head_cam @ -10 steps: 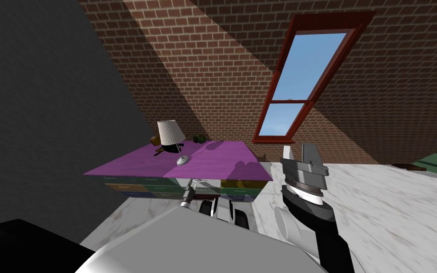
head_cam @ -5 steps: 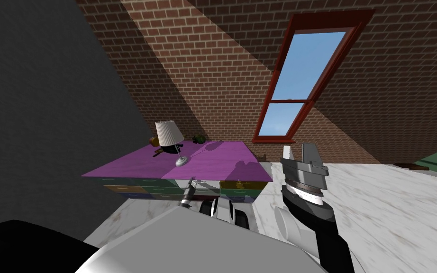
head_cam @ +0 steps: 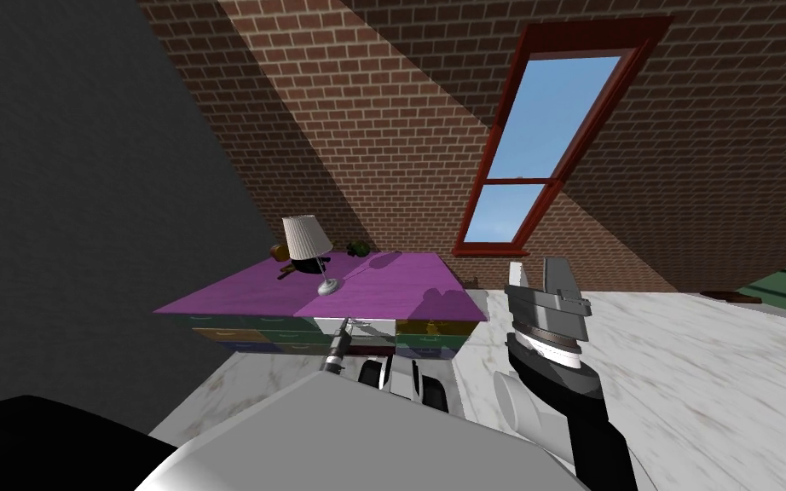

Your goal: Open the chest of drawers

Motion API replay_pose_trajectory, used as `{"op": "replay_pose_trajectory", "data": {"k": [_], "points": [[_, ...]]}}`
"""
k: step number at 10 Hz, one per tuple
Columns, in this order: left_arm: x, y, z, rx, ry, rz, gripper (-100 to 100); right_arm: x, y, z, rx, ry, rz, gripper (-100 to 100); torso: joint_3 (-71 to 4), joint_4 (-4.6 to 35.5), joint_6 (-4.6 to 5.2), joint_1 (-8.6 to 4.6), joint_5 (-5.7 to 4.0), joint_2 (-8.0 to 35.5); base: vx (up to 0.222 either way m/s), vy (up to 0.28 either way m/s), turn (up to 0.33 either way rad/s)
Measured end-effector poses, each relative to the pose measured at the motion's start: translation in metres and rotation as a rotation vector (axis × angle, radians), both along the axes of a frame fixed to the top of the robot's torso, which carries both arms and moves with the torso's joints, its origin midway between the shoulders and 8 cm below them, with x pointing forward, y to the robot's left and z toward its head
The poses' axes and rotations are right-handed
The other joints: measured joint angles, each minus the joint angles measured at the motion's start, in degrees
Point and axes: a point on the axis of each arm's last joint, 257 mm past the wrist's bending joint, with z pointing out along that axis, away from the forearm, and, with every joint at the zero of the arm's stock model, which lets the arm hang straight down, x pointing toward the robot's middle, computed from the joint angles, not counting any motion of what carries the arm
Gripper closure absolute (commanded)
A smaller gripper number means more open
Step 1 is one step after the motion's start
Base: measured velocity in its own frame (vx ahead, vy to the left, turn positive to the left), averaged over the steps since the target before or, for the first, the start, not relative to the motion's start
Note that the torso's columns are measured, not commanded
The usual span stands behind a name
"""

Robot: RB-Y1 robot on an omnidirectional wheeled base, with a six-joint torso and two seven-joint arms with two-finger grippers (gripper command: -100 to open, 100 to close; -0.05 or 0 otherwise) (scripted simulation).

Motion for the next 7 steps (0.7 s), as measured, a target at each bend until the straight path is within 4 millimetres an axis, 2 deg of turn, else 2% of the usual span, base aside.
{"op": "replay_pose_trajectory", "data": {"k": [1, 3, 7], "points": [[-0.006, -0.001, -0.007, -0.006, 0.024, 0.000, 100, 0.000, 0.000, 0.000, 0.000, 0.000, 0.000, 0, -0.1, 0.3, 0.04, -0.08, -0.33, 0.0, -0.154, -0.055, 0.030], [-0.004, 0.001, -0.013, -0.012, 0.054, -0.005, 100, 0.000, 0.000, 0.000, 0.000, 0.000, 0.000, 0, 0.0, 0.6, 0.02, -0.32, -0.64, 0.1, -0.134, -0.050, 0.022], [-0.014, 0.007, -0.015, -0.013, 0.064, -0.010, 100, 0.000, 0.000, 0.000, 0.000, 0.000, 0.000, 0, 0.0, 0.5, 0.09, -0.26, -0.51, 0.1, -0.193, -0.062, 0.025]]}}
